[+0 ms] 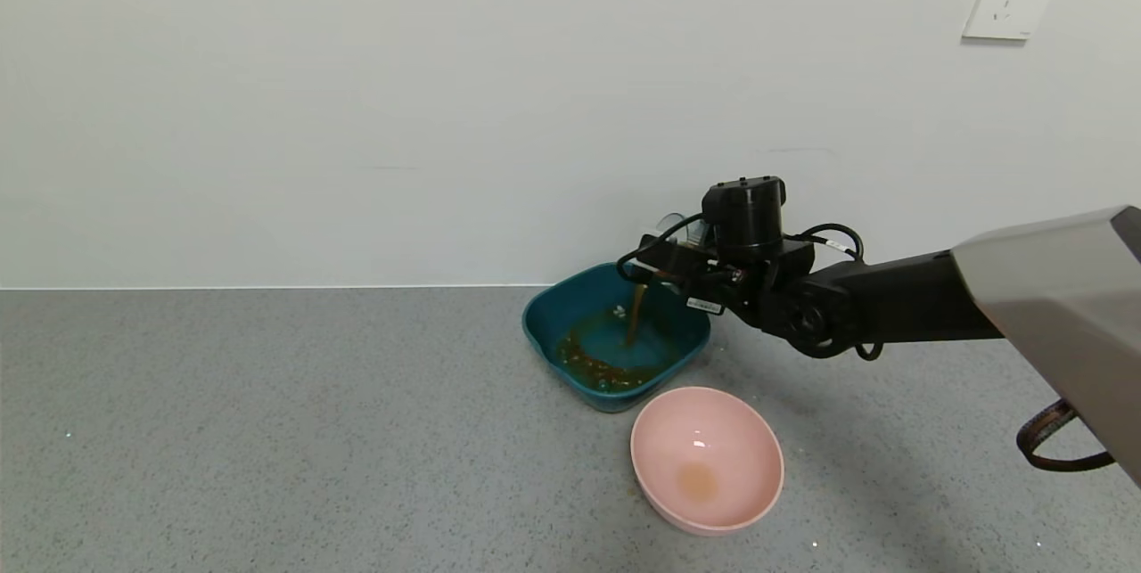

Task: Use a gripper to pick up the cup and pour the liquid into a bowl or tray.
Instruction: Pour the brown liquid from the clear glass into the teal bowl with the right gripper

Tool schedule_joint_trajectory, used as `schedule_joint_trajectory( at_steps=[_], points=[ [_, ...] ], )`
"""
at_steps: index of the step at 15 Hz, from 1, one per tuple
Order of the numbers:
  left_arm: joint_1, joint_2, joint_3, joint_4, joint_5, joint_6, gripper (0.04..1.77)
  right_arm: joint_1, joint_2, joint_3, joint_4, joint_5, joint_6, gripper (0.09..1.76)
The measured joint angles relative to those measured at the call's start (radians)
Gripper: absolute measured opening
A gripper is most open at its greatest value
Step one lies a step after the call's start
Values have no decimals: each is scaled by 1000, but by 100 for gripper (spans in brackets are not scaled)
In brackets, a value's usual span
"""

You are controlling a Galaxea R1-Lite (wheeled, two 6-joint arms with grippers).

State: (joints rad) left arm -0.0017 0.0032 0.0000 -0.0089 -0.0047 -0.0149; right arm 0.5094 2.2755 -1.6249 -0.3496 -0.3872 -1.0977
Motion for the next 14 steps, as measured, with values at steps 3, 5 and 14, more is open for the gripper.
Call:
schedule_joint_trajectory(
  at_steps=[3,5,14],
  points=[
    [0,0,0,0,0,0,172,0,-1,-3,20,-21,-40,135],
    [0,0,0,0,0,0,172,1,-5,-3,26,-29,-67,135],
    [0,0,0,0,0,0,172,4,-16,-3,27,-55,-236,135]
  ],
)
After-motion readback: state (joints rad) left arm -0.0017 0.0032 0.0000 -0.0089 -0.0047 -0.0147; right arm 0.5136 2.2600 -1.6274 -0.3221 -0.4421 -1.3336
